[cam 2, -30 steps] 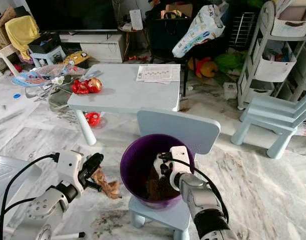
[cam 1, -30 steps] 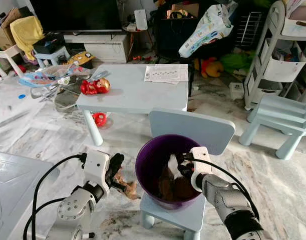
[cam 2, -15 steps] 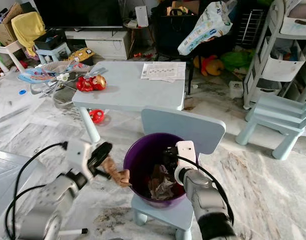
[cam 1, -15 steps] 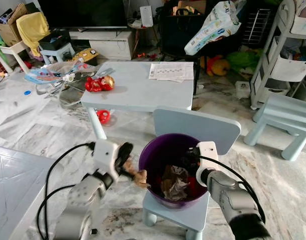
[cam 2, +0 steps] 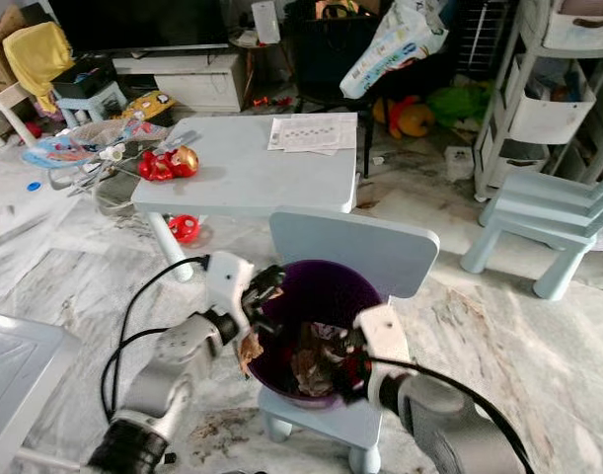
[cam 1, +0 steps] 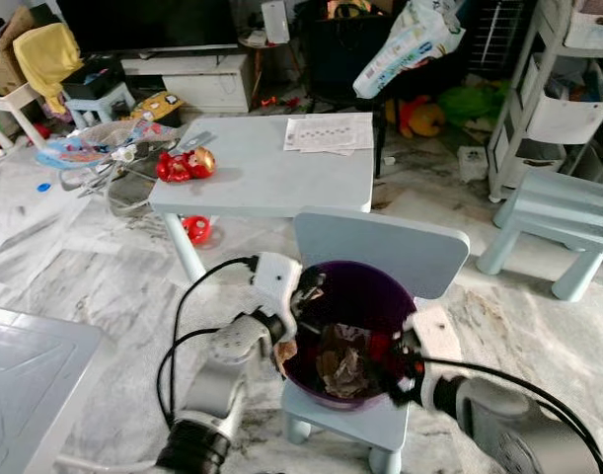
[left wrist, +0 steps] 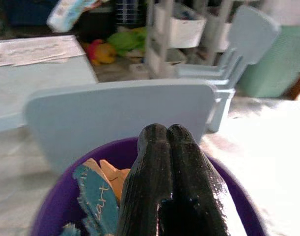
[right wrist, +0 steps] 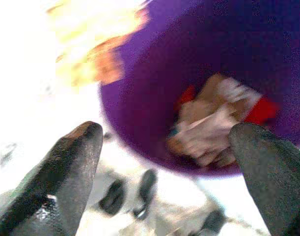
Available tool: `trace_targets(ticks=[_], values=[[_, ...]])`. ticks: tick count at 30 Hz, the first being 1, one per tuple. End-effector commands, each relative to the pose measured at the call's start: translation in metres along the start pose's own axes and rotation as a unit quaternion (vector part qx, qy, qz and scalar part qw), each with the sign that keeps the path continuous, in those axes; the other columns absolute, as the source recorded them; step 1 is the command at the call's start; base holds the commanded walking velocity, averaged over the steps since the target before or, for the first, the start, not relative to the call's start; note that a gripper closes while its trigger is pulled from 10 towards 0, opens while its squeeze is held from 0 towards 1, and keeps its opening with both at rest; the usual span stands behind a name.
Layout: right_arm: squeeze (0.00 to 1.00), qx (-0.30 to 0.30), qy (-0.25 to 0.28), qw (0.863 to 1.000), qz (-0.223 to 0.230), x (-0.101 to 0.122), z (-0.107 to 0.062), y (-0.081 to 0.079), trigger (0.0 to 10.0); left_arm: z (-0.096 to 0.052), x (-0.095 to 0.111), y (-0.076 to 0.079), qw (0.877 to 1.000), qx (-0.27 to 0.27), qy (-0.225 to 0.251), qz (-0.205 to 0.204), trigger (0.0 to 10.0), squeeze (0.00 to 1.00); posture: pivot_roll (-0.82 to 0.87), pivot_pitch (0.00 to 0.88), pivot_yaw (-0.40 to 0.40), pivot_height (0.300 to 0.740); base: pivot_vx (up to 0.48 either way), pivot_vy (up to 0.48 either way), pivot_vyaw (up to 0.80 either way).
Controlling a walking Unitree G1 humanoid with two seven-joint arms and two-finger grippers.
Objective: Picking trash to rubbish bin
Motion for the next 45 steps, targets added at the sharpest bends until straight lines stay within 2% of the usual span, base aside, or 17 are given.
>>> trace_targets(ticks=[1,3,7,9,10,11,12,13,14,27,33,34,38,40,41,45], values=[[1.0,0.023,-0.006,1.0,-0.002,0.0,-0.007,-0.008,10.0,0.008,-0.003,0.005,1.0,-0.01,-0.004,0.006,0.0,0.0,-0.2,0.095,0.124,0.74,0.0,0.0,0.0],[1.0,0.024,-0.008,1.0,-0.002,0.0,-0.008,-0.008,10.0,0.011,-0.004,0.007,1.0,-0.013,-0.004,0.004,0.0,0.0,-0.2,0.095,0.124,0.74,0.0,0.0,0.0],[1.0,0.05,-0.006,0.999,0.004,0.005,-0.01,-0.019,10.0,0.019,-0.017,0.009,0.999,-0.001,-0.017,-0.027,0.0,0.0,-0.21,0.095,0.129,0.74,0.0,0.0,0.0],[1.0,0.055,-0.01,0.998,0.005,0.006,-0.01,-0.022,10.0,0.02,-0.029,0.008,0.999,0.007,-0.039,-0.032,0.0,0.0,-0.21,0.094,0.129,0.74,0.0,0.0,0.0],[1.0,0.055,-0.012,0.998,0.005,0.006,-0.011,-0.022,10.0,0.019,-0.034,0.008,0.998,0.007,-0.047,-0.033,0.3,0.0,-0.22,0.094,0.128,0.74,0.0,0.0,0.0],[1.0,0.053,-0.014,0.998,0.007,0.005,-0.011,-0.022,10.0,0.019,-0.038,0.008,0.998,0.007,-0.055,-0.036,4.7,0.0,-0.22,0.094,0.128,0.74,0.0,0.0,0.0],[1.0,0.052,-0.015,0.998,0.008,0.005,-0.012,-0.022,10.0,0.018,-0.041,0.008,0.997,0.007,-0.06,-0.037,4.7,0.0,-0.22,0.095,0.128,0.74,0.0,0.0,0.0],[1.0,0.052,-0.018,0.998,0.01,0.003,-0.013,-0.021,10.0,0.018,-0.046,0.007,0.997,0.013,-0.068,-0.043,10.0,0.0,-0.22,0.095,0.128,0.74,0.0,0.0,0.0],[1.0,0.051,-0.019,0.998,0.009,0.003,-0.013,-0.021,10.0,0.017,-0.048,0.007,0.996,0.015,-0.07,-0.046,10.0,1.0,-0.22,0.097,0.129,0.74,0.0,0.0,0.0],[1.0,0.05,-0.024,0.998,0.01,0.003,-0.013,-0.024,10.0,0.015,-0.055,-0.007,0.994,0.06,-0.073,-0.055,10.0,1.0,-0.23,0.094,0.131,0.74,0.0,0.0,0.0],[1.0,0.042,-0.017,0.999,0.0,0.006,-0.009,-0.022,10.0,0.015,-0.045,-0.018,0.995,0.085,-0.051,-0.028,10.0,1.0,-0.22,0.091,0.128,0.74,0.0,0.0,0.0],[1.0,0.037,-0.013,0.999,-0.005,0.008,-0.008,-0.021,10.0,0.015,-0.041,-0.022,0.994,0.094,-0.045,-0.02,10.0,1.0,-0.21,0.085,0.124,0.74,0.0,0.0,0.0],[1.0,-0.02,0.031,0.998,-0.044,0.026,0.007,-0.005,10.0,0.006,-0.014,-0.056,0.989,0.145,0.013,0.002,10.0,1.0,-0.18,0.069,0.111,0.74,0.0,0.0,0.0],[1.0,-0.039,0.042,0.997,-0.055,0.032,0.012,0.001,10.0,0.0,-0.009,-0.067,0.987,0.157,0.026,0.007,10.0,1.0,-0.16,0.065,0.106,0.74,0.0,0.0,0.0],[1.0,-0.039,0.042,0.997,-0.055,0.032,0.012,0.001,10.0,0.0,-0.009,-0.067,0.987,0.157,0.026,0.007,10.0,1.0,-0.16,0.065,0.106,0.74,0.0,0.0,0.0],[1.0,-0.09,0.089,0.989,-0.079,0.057,0.03,0.015,10.0,-0.018,0.008,-0.09,0.979,0.187,0.064,0.046,10.0,1.0,-0.11,0.047,0.093,0.74,0.0,0.0,0.0]])
Point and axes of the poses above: a point about 5 cm out from each wrist's last joint towards the gripper, its own z axis pointing out of the wrist towards the gripper, its own x axis along the axis of the wrist's last joint, y = z × x, the point moved 1 cm from there along z, pointing out of the wrist towards the gripper, and after that the axes turned 4 degrees about -z, right-handed, at the moved point
